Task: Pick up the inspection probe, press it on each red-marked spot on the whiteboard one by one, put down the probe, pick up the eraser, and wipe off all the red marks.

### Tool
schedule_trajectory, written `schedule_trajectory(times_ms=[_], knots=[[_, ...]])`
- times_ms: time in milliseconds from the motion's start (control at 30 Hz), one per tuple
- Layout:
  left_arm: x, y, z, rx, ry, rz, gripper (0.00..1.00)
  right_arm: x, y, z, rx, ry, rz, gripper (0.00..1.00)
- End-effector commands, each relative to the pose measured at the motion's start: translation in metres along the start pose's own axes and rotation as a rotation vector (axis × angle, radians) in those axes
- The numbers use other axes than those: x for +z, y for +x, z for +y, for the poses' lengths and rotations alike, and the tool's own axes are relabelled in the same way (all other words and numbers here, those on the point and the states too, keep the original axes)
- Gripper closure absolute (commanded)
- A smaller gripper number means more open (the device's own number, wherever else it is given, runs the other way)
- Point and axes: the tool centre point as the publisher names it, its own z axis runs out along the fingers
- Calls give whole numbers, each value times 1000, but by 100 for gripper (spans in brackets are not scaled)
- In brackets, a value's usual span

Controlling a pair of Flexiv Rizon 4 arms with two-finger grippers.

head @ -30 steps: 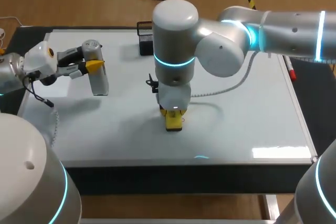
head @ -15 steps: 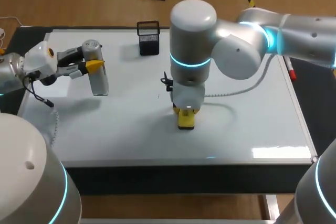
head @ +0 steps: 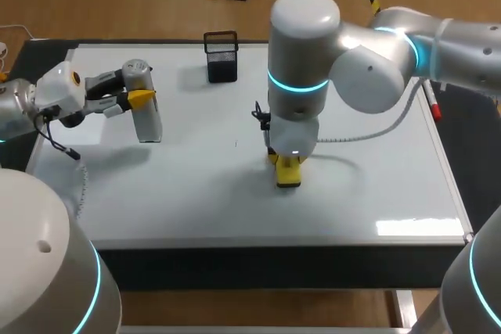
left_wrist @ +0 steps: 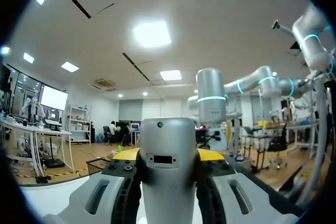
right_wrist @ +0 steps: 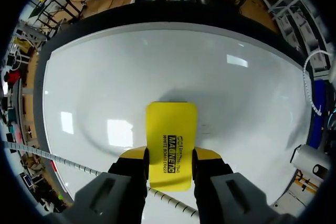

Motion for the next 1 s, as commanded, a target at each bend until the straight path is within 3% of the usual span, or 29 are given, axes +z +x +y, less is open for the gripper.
schedule_trajectory(times_ms=[33, 700, 1000], knots=[[0, 1, -1, 0, -1, -2, 100, -23, 9, -9, -21, 1, 8, 100], [0, 1, -1, 0, -1, -2, 100, -32, 15, -18, -16, 24, 10, 100], [0, 1, -1, 0, -1, -2, 100, -42, 9, -54, -12, 18, 35, 100]])
